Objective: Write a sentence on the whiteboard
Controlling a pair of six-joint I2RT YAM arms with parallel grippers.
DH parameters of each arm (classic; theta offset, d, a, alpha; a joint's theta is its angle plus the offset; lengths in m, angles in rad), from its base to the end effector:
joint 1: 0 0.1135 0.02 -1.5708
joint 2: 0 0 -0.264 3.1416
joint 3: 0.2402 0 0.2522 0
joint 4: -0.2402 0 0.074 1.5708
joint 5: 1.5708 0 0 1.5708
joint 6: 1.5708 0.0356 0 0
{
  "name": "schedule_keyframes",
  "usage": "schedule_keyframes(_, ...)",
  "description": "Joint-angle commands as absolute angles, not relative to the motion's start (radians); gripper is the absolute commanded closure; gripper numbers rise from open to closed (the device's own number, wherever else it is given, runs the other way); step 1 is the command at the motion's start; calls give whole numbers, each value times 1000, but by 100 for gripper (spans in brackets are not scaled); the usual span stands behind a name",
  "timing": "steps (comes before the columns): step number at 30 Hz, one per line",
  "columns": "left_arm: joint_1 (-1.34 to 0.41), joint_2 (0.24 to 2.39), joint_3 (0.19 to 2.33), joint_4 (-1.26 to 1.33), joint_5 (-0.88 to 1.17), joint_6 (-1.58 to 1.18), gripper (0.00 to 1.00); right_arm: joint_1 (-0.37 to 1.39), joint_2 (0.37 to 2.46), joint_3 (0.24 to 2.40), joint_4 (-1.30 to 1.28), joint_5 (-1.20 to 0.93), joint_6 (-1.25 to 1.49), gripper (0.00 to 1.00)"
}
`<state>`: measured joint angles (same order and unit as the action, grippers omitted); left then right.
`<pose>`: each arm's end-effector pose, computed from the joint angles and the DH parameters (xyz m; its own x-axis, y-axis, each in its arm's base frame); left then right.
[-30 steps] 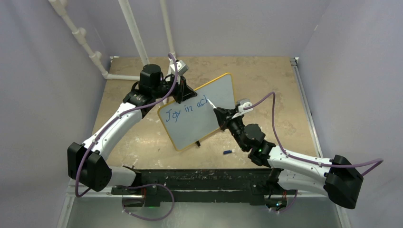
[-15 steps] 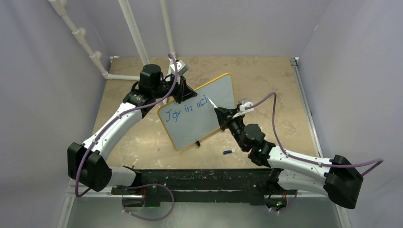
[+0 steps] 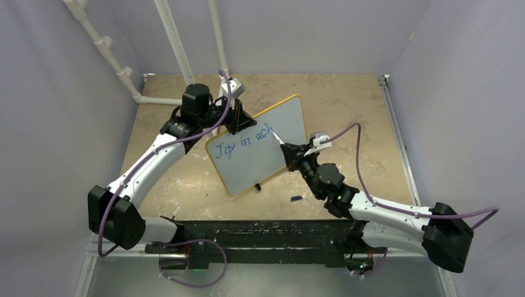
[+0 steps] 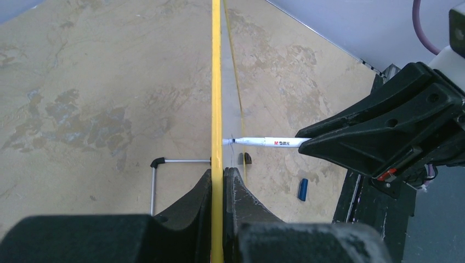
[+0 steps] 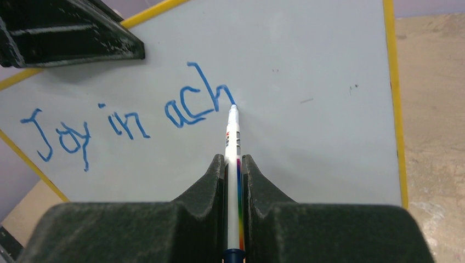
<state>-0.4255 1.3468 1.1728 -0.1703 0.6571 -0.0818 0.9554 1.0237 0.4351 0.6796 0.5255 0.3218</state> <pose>0.2726 -0.1474 0.3531 -0.3759 0.0993 -0.9213 0.8226 0.4936 -0.2824 0.1439 0.1727 0.2624 -0.0824 0.3574 -0.9303 -0.4131 0.8373 0.3582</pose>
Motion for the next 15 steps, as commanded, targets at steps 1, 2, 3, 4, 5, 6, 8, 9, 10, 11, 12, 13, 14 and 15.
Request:
schedule_keyframes(1, -425, 1338, 1160, -143, 676, -12, 100, 953, 1014, 402, 631, 537, 365, 100)
schedule_keyframes(2, -425, 1338, 1161, -143, 676, -12, 100, 953, 1014, 400, 631, 537, 368, 100)
schedule_keyframes(3, -425, 1338, 1160, -143, 676, -12, 100, 953, 1014, 399, 631, 537, 370, 100)
schedule_keyframes(4, -425, 1338, 1160, -143, 676, -12, 100, 953, 1015, 399, 631, 537, 370, 100)
schedule_keyframes(5, -425, 1337, 1160, -143, 676, -12, 100, 953, 1015, 400, 631, 538, 368, 100)
schedule_keyframes(6, -425, 1338, 1160, -143, 676, -12, 100, 953, 1014, 401, 630, 540, 363, 100)
schedule_keyframes(8, -425, 1338, 1160, -144, 675, -12, 100, 953, 1010, 408, 631, 541, 354, 100)
schedule_keyframes(9, -425, 1337, 1160, -144, 676, -12, 100, 954, 1007, 413, 631, 543, 348, 100)
schedule_keyframes(10, -425, 1336, 1160, -144, 675, -12, 100, 954, 1004, 416, 629, 543, 341, 100)
schedule_keyframes(11, -425, 1336, 1160, -144, 674, -12, 100, 953, 1001, 421, 628, 545, 335, 100)
schedule_keyframes(12, -425, 1335, 1159, -144, 675, -13, 100, 953, 997, 425, 626, 545, 329, 100)
schedule_keyframes(13, -425, 1335, 1159, -144, 674, -14, 100, 953, 994, 430, 624, 546, 325, 100)
schedule_keyframes(14, -425, 1335, 1158, -144, 671, -14, 100, 953, 991, 433, 622, 546, 321, 100)
schedule_keyframes(15, -425, 1335, 1158, -144, 667, -14, 100, 953, 987, 435, 620, 546, 318, 100)
